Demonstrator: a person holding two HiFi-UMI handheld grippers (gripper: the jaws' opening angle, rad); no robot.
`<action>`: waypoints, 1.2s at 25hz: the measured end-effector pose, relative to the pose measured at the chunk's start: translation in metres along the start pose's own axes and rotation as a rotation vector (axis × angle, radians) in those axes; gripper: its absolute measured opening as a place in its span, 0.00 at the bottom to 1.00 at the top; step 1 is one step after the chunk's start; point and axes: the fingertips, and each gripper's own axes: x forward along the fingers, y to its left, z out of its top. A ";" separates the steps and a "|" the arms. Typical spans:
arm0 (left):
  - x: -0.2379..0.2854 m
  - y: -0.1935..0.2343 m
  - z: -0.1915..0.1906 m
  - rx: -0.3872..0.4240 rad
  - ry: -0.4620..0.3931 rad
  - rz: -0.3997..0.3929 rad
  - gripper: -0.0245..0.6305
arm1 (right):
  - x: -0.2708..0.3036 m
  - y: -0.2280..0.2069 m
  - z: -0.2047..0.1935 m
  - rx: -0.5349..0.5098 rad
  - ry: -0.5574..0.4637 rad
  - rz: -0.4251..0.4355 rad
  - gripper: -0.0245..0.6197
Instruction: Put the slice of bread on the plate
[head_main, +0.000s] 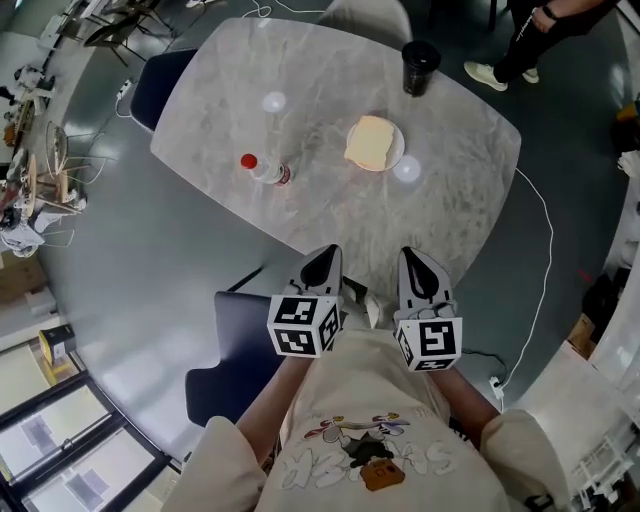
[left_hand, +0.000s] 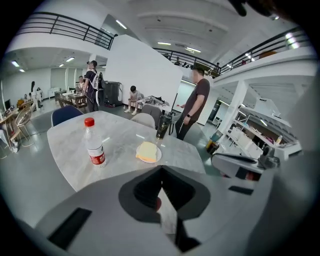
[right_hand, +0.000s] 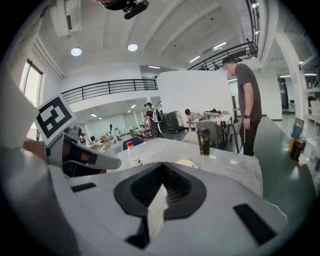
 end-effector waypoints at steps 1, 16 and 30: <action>-0.004 0.001 -0.003 -0.007 0.001 -0.002 0.05 | -0.001 0.005 -0.001 0.000 0.002 0.003 0.05; -0.095 0.028 -0.061 -0.072 -0.026 -0.018 0.05 | -0.043 0.122 -0.028 -0.105 0.018 0.066 0.05; -0.191 0.040 -0.121 -0.131 -0.118 -0.007 0.05 | -0.104 0.198 -0.050 -0.168 -0.018 0.080 0.05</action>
